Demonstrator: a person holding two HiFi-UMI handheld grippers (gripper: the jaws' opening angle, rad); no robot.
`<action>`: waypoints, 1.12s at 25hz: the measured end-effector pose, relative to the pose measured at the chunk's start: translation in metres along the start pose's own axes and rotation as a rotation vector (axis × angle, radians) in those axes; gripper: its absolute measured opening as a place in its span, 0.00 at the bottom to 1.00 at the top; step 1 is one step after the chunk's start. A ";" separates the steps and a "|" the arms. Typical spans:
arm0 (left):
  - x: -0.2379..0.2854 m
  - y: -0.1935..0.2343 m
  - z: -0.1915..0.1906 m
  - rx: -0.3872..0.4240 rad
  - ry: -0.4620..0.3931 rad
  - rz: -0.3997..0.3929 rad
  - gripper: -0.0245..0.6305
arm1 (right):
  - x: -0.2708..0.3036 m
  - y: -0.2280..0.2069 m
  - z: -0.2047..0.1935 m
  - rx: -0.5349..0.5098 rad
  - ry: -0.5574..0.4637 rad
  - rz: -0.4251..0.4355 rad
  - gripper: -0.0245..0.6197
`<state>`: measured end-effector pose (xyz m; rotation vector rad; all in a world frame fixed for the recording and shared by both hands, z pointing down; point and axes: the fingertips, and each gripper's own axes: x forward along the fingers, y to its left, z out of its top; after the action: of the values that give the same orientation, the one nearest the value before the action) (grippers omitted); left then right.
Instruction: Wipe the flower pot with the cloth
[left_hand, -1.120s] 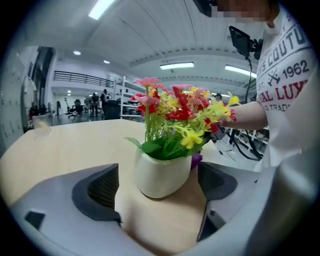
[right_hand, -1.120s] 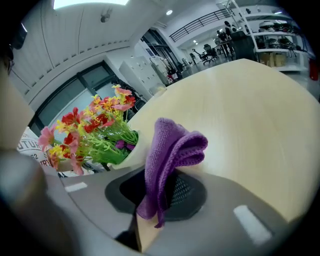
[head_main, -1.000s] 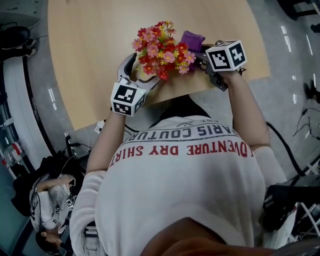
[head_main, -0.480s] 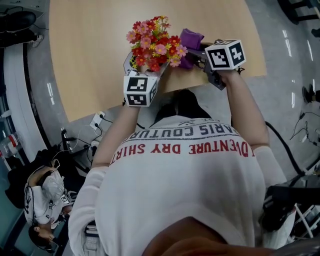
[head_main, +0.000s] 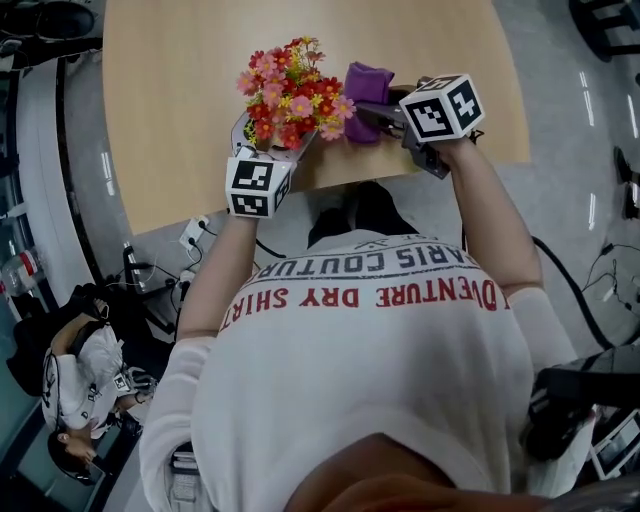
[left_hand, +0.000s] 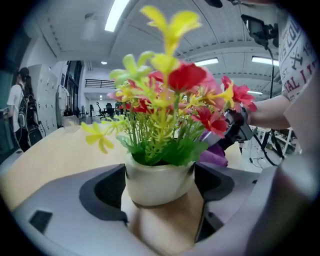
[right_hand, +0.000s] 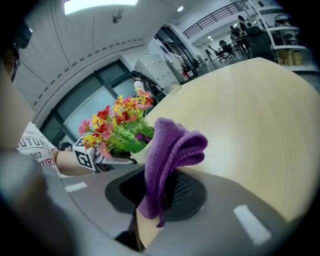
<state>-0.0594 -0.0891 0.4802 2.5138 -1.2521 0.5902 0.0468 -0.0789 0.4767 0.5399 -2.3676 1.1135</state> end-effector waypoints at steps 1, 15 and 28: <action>0.006 0.000 0.001 0.003 0.008 -0.014 0.70 | -0.003 -0.006 0.003 -0.009 0.008 0.014 0.14; 0.020 0.022 0.007 0.224 0.186 -0.339 0.70 | 0.003 -0.010 0.021 -0.063 0.090 0.157 0.14; 0.017 0.018 0.010 0.279 0.189 -0.397 0.70 | 0.030 0.000 0.040 -0.077 0.160 0.200 0.14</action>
<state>-0.0624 -0.1156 0.4808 2.7422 -0.6143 0.9248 0.0128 -0.1151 0.4714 0.1830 -2.3507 1.0994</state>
